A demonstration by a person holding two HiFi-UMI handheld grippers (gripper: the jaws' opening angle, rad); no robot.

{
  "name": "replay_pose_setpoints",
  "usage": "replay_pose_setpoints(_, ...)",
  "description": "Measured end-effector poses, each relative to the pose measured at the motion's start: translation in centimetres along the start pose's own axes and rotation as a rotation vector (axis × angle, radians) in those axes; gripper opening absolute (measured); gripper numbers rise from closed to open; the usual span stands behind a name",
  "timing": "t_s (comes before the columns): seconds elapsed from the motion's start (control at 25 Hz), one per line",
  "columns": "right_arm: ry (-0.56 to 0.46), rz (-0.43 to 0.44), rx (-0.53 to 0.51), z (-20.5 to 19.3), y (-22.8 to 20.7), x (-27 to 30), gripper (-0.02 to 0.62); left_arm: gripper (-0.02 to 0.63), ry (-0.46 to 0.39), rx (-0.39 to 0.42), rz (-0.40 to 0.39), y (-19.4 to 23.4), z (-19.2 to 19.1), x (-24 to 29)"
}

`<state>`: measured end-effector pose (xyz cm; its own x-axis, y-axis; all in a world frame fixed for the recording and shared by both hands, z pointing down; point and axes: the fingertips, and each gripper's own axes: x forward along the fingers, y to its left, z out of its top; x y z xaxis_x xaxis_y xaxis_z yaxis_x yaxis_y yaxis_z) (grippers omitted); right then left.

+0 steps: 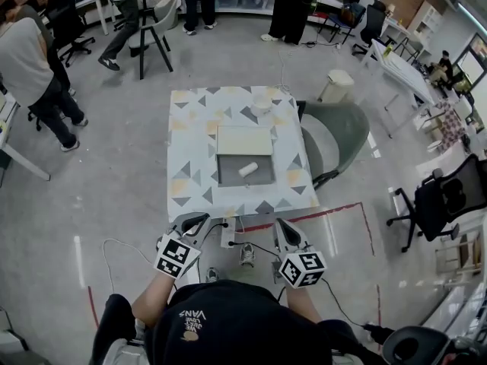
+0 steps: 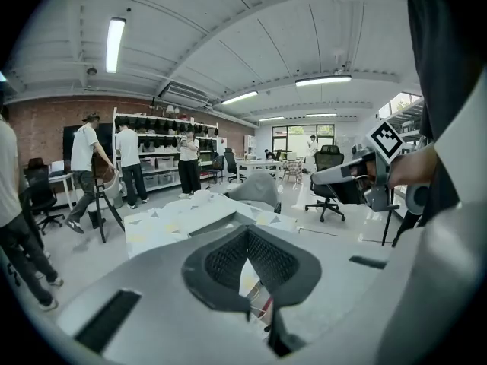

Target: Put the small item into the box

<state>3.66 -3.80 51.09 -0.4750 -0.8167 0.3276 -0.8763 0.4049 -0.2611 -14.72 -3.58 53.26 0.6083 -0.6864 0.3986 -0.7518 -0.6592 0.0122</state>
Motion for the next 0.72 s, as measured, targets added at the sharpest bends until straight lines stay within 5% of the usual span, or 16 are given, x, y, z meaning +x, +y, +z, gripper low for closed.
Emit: replay_pose_setpoints(0.72,0.017,-0.005,0.022,-2.9,4.9,-2.2,0.0,0.008,0.01,0.011,0.012,-0.9,-2.6,-6.4)
